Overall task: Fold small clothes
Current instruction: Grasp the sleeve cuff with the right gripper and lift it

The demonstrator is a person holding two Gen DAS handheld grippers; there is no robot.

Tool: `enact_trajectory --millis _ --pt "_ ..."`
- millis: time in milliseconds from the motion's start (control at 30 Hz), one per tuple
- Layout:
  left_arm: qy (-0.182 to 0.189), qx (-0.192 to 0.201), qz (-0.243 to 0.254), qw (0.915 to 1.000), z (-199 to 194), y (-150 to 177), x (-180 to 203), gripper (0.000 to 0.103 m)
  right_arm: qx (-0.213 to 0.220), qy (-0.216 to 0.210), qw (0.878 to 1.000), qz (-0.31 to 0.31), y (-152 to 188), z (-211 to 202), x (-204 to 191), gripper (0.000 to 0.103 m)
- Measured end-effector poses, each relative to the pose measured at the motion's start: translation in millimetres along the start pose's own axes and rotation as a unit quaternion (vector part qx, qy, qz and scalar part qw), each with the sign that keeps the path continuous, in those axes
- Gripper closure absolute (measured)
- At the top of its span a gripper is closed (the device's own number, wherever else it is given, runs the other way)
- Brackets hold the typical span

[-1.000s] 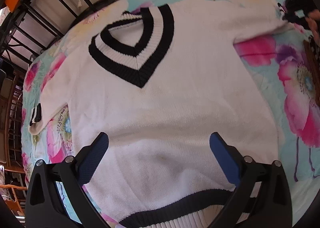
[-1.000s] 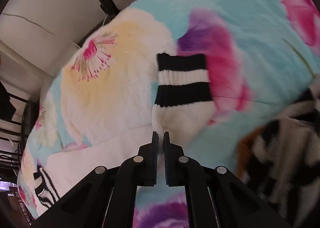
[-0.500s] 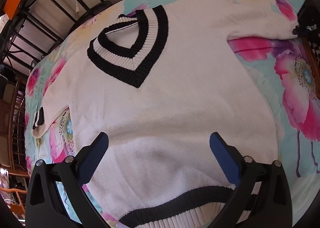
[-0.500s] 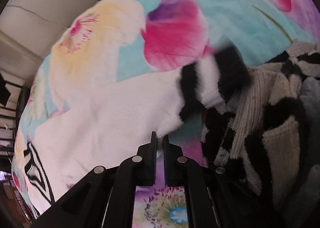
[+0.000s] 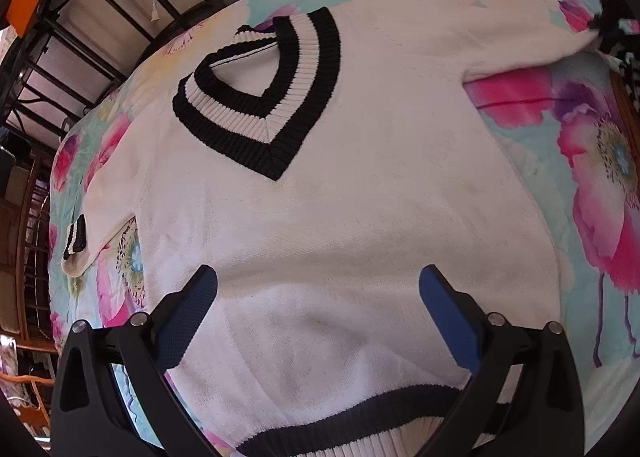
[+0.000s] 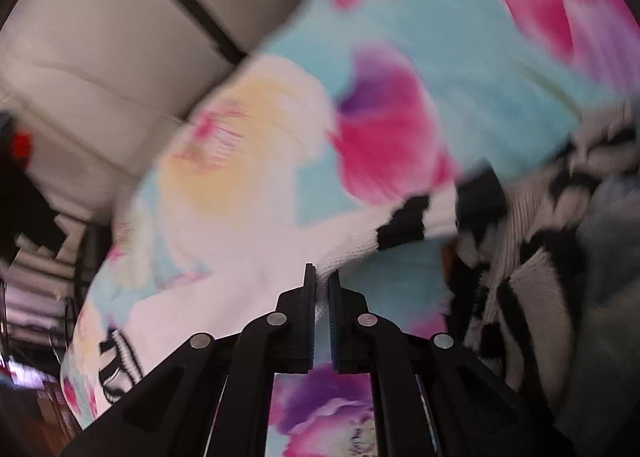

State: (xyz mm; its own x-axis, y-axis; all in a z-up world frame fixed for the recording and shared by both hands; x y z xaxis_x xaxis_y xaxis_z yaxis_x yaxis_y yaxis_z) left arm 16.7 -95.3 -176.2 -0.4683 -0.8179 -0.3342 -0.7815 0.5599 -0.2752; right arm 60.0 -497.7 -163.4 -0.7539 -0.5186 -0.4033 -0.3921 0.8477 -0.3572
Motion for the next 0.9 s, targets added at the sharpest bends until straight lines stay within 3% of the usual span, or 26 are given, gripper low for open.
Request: enact_trajectory --millis 100,300,400,533,700,767,800,833,900 --pt "0.019 0.0 -0.027 0.9994 -3.3 -12.8 -10.1 0.004 0.027 -0.038 0.995 -0.084 7.8 -27.1 -47.1 0.097" --pt "0.147 0.003 -0.088 0.9851 -2.0 -75.1 -12.3 0.004 0.027 -0.101 0.978 -0.183 52.1 -53.0 -123.1 0.097" --pt "0.156 0.01 -0.089 0.9836 14.8 -119.4 0.8 0.005 0.041 -0.094 0.969 -0.225 73.3 -65.1 -128.3 0.097" --pt "0.239 -0.036 -0.076 0.9674 31.4 -144.2 59.0 0.004 0.0 -0.096 0.966 -0.239 100.0 -63.7 -120.5 0.097" --pt "0.218 -0.048 -0.08 0.9715 50.9 -134.6 79.7 0.004 -0.048 -0.133 0.963 -0.229 122.6 -51.4 -125.0 0.097" --pt "0.198 -0.065 -0.077 0.975 65.5 -123.3 84.0 0.004 -0.109 -0.144 0.951 -0.251 147.4 -39.8 -135.0 0.093" --pt "0.186 -0.072 -0.078 0.9768 72.1 -118.8 84.2 0.004 -0.128 -0.143 0.949 -0.25 154.8 -34.9 -133.4 0.087" --pt "0.18 -0.076 -0.083 0.9773 78.0 -114.6 84.0 0.004 -0.137 -0.141 0.95 -0.241 156.8 -32.1 -130.0 0.074" --pt "0.182 -0.073 -0.09 0.9765 81.5 -112.0 84.2 0.004 -0.145 -0.137 0.96 -0.195 150.9 -28.4 -115.3 0.068"
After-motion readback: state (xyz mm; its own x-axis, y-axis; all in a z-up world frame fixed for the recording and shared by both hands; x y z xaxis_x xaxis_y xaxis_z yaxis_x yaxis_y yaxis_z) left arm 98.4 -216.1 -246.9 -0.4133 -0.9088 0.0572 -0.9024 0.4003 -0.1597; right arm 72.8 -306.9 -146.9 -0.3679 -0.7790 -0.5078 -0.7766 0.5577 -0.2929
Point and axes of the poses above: each gripper's, at about its wrist camera, not at the fingertips, and z roughly the way its jaws point, x to its right, y to its underside, the point moved 9 cm from there along z, roughly the way its jaws point, and after that the axes turned 3 degrees about z, right-handed, at the moved point
